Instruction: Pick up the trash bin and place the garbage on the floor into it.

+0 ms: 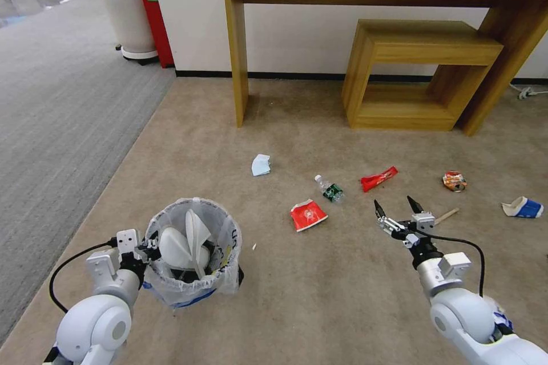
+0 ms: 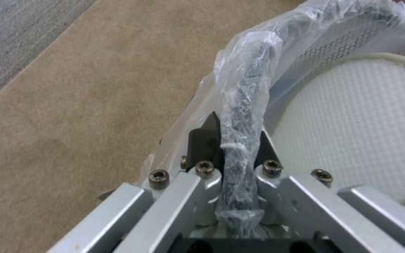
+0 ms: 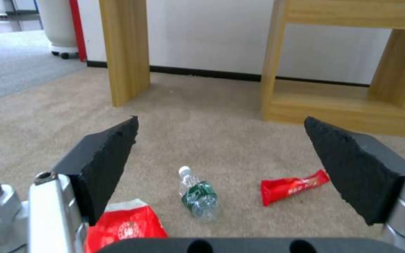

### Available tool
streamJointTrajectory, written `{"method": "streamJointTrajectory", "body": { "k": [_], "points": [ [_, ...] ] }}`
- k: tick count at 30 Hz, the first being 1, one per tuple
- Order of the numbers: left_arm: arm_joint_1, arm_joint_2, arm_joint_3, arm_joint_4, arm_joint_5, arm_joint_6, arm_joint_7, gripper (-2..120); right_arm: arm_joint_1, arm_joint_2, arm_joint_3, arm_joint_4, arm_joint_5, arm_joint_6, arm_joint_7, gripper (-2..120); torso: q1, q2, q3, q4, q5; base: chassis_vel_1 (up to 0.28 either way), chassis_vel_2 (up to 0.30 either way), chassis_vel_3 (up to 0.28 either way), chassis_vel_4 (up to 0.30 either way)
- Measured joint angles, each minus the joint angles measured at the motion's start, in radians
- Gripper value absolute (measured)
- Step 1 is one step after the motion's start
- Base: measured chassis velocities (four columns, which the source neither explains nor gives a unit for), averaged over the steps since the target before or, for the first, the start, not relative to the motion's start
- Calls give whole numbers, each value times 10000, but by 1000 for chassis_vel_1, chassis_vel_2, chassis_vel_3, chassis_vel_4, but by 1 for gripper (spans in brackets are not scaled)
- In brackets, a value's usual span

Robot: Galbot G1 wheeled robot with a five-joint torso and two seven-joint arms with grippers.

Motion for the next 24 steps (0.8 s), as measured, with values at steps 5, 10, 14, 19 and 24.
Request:
{"method": "streamJointTrajectory", "body": {
  "k": [5, 10, 14, 19, 24],
  "points": [
    [-9, -4, 0, 12, -6, 0, 0, 2, 49, 1, -50, -14, -15, -6, -2, 89, 0, 0, 0, 0, 1, -47, 64, 58, -55],
    [-22, -9, 1, 40, -13, -34, -6, 2, 56, 19, -97, -30, -4, 23, -1, 89, 0, 0, 0, 0, 1, -34, 43, 38, -29],
    [-30, -11, 9, 52, -14, -37, -6, 2, 62, 23, -109, -30, 1, 24, 0, 89, 0, 0, 0, 0, 0, 0, 0, 0, 0],
    [-40, -17, 24, 53, -14, -41, -6, 2, 63, 21, -116, -17, 0, 3, 0, 89, 0, 0, 0, 0, 0, 0, 0, 0, 0],
    [-44, -17, 25, 64, -13, -67, -2, 2, 104, 21, -145, -12, -3, -33, 0, 88, 0, 0, -1, 0, 0, 0, 0, 0, 0]
  ]
}}
